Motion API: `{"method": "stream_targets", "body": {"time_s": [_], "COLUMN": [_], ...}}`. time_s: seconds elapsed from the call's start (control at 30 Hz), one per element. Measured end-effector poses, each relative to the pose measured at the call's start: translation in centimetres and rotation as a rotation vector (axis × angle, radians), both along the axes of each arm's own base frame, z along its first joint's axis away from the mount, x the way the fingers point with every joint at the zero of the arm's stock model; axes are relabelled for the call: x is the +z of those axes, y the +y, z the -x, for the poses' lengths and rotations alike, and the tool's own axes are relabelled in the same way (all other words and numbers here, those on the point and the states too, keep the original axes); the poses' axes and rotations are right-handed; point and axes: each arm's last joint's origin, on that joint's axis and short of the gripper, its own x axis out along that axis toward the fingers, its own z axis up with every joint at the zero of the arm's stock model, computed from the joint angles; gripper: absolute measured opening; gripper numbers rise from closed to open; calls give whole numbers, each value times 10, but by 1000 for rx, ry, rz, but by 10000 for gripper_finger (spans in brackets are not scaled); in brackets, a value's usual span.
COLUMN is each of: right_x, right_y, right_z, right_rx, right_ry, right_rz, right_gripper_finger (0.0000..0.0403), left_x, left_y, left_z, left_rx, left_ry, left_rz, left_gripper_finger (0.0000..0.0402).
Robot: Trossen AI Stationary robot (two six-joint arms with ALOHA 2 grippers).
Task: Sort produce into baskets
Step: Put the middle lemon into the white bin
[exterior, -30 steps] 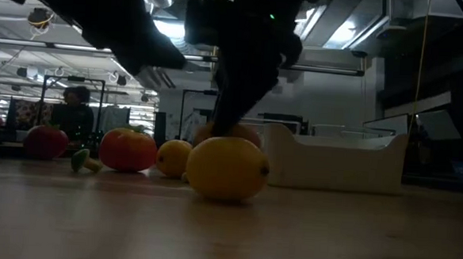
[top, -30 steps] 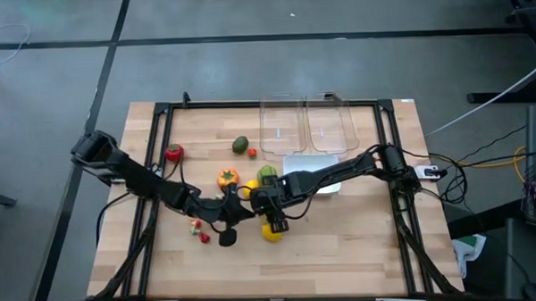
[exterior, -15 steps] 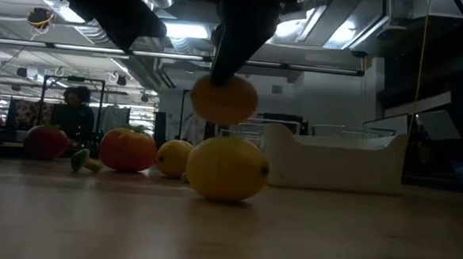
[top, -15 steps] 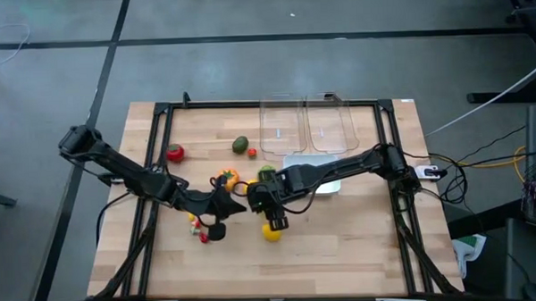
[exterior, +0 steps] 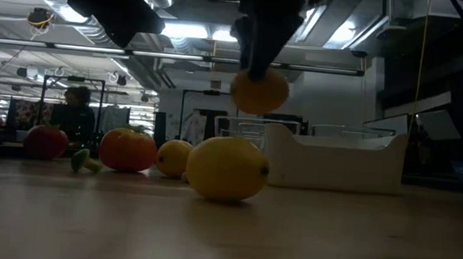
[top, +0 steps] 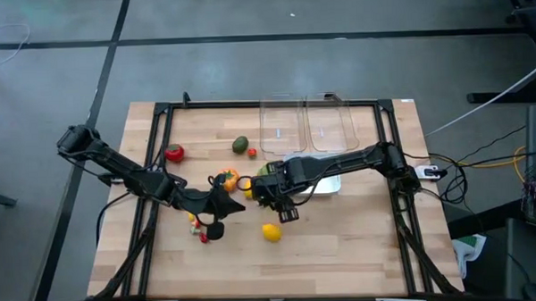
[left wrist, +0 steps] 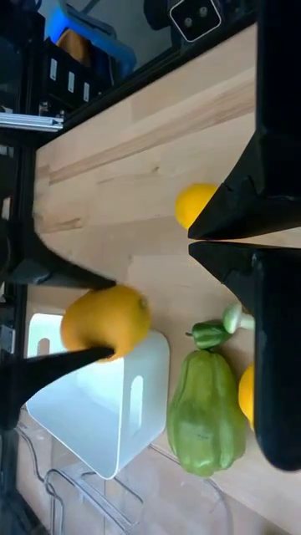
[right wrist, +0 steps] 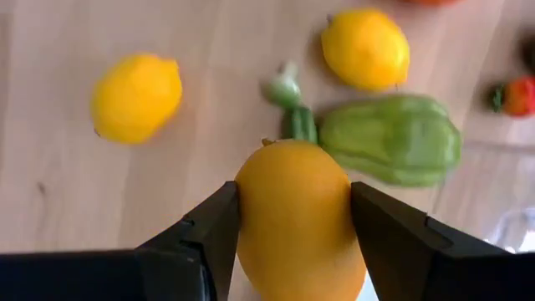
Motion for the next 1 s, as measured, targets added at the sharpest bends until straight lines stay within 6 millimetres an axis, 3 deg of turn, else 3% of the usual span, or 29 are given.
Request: {"method": "stream_targets", "body": {"time_s": [0.57, 1.0], "right_x": [-3, -54], "right_y": [-32, -75], "right_z": [18, 21], "right_rx": [-51, -133], "right_ry": [213, 290], "right_rz": [155, 144], "right_gripper_finger": [205, 205], "left_x": [0, 0], "left_y": [0, 0], "left_z": [0, 0], "left_rx": [4, 2], "left_ry": [0, 0], "left_rz": [7, 4], "left_gripper_finger": [13, 13]}}
